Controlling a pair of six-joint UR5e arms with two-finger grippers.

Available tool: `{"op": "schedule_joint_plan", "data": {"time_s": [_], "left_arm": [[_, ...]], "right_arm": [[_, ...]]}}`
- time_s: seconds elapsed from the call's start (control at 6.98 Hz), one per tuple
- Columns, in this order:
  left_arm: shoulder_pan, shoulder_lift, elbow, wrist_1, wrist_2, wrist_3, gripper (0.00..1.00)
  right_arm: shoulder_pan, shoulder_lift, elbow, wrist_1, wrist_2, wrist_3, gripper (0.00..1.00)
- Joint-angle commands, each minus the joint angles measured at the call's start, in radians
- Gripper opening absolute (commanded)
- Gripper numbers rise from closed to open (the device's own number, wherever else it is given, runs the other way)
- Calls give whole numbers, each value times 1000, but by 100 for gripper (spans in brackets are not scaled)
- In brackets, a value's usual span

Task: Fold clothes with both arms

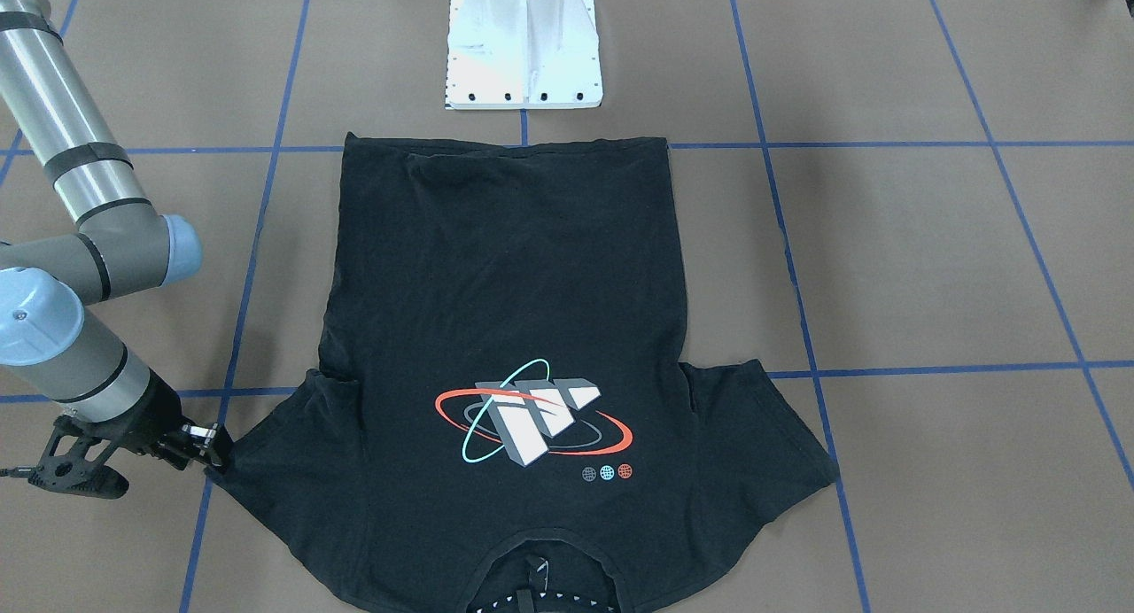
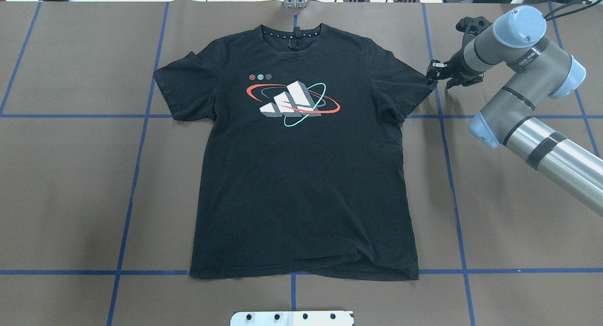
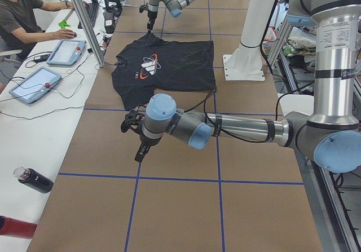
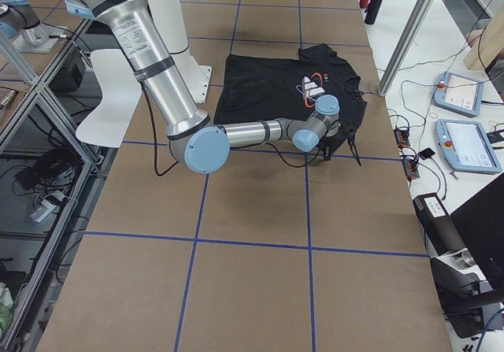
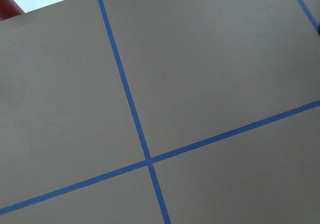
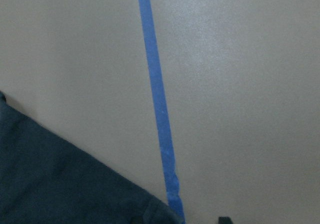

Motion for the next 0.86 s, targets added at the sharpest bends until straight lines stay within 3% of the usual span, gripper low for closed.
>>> {"op": "schedule_joint_plan", "data": {"time_s": [0.0,0.72], "left_arm": [[0,0,1,-1,0,0,100],[0,0,1,0,0,-1,100]], "right_arm": [[-3,1,0,-3,-13,0,59],[-11,1,-2,-4,-30,0,58]]}}
